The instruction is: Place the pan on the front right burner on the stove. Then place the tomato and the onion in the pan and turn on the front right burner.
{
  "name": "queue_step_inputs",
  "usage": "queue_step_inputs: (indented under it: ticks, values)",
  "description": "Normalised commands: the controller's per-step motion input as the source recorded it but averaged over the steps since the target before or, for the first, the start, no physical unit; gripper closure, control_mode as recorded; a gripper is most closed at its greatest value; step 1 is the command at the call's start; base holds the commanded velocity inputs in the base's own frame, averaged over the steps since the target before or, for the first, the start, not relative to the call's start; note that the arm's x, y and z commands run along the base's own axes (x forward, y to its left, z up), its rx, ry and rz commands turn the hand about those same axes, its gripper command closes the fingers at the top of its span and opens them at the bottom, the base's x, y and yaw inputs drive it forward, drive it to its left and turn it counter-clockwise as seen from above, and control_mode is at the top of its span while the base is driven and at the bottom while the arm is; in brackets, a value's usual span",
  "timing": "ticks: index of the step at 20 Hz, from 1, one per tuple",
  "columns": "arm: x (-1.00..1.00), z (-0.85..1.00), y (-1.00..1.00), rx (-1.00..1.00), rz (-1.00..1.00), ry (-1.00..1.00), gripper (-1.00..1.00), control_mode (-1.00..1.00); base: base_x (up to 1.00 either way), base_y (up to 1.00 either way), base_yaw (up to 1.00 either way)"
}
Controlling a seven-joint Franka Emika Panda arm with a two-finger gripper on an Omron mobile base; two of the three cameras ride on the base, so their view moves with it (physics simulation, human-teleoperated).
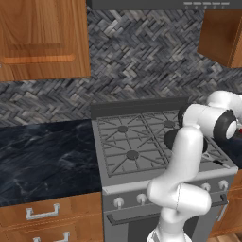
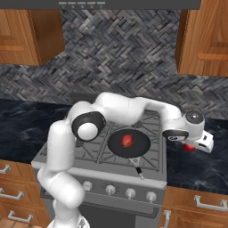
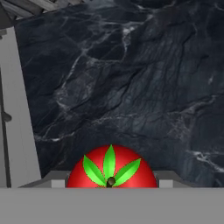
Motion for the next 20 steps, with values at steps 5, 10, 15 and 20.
queue_step_inputs:
  ticks: [5,10,15,20]
  values:
    - [-0.20,0.09,0.18,0.00,0.00,0.00,1.00,-1.00,0.00,0.00,0.00]
    - [-0.08,0.00,0.52,0.00,0.00,-0.05,1.00,-1.00,0.00,0.00,0.00]
    - [-0.07,0.00,0.64,0.00,0.00,-0.03,1.00,-1.00,0.00,0.00,0.00]
    - [-0.27,0.05,0.66,-0.02,0.00,0.00,1.00,-1.00,0.00,0.00,0.00]
